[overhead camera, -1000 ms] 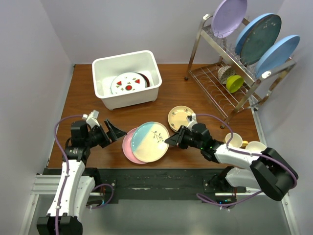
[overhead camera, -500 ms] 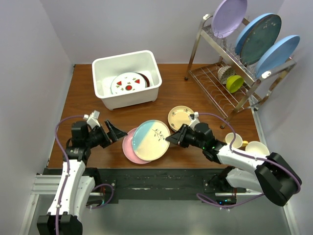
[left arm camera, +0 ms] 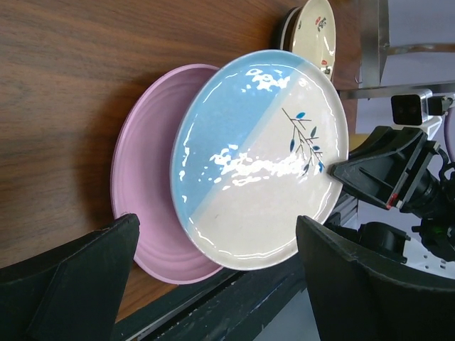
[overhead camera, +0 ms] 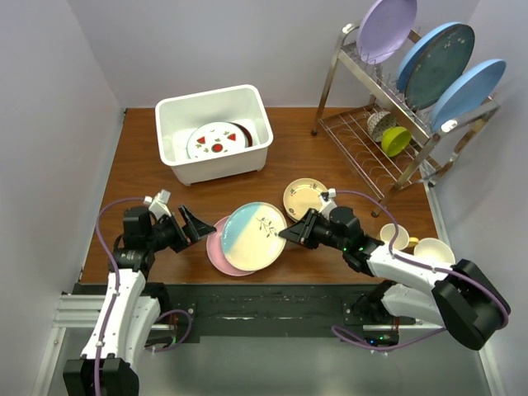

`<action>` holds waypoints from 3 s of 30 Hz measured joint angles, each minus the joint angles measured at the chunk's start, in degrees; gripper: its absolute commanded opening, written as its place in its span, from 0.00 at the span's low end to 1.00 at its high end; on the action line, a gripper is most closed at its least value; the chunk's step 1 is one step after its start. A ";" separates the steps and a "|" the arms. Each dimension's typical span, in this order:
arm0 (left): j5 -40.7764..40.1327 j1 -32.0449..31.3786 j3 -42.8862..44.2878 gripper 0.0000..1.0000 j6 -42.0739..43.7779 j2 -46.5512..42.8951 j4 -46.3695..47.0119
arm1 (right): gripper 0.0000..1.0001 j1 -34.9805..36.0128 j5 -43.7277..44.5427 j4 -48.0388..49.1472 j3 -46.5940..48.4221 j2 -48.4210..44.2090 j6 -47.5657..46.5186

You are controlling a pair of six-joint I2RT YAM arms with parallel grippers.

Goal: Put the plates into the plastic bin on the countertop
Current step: Pick up the plate from the corner of the board, then place the plate in the plastic bin.

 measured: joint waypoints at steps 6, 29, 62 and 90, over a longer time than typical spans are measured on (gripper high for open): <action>0.22 -0.02 -0.63 0.96 -0.04 0.00 0.28 | 0.00 0.00 -0.55 0.15 0.17 -1.40 0.92; 1.73 -0.83 -2.99 0.84 -3.21 -0.87 4.76 | 0.00 0.00 -8.11 14.08 1.51 3.58 6.75; 5.27 -7.45 -3.37 0.00 -13.57 -1.03 16.48 | 0.21 -1.97 -9.18 14.36 1.51 6.78 6.71; -1.60 -9.40 -3.80 0.00 -8.31 2.51 9.81 | 0.97 -0.24 9.88 -31.67 19.87 -11.41 -15.41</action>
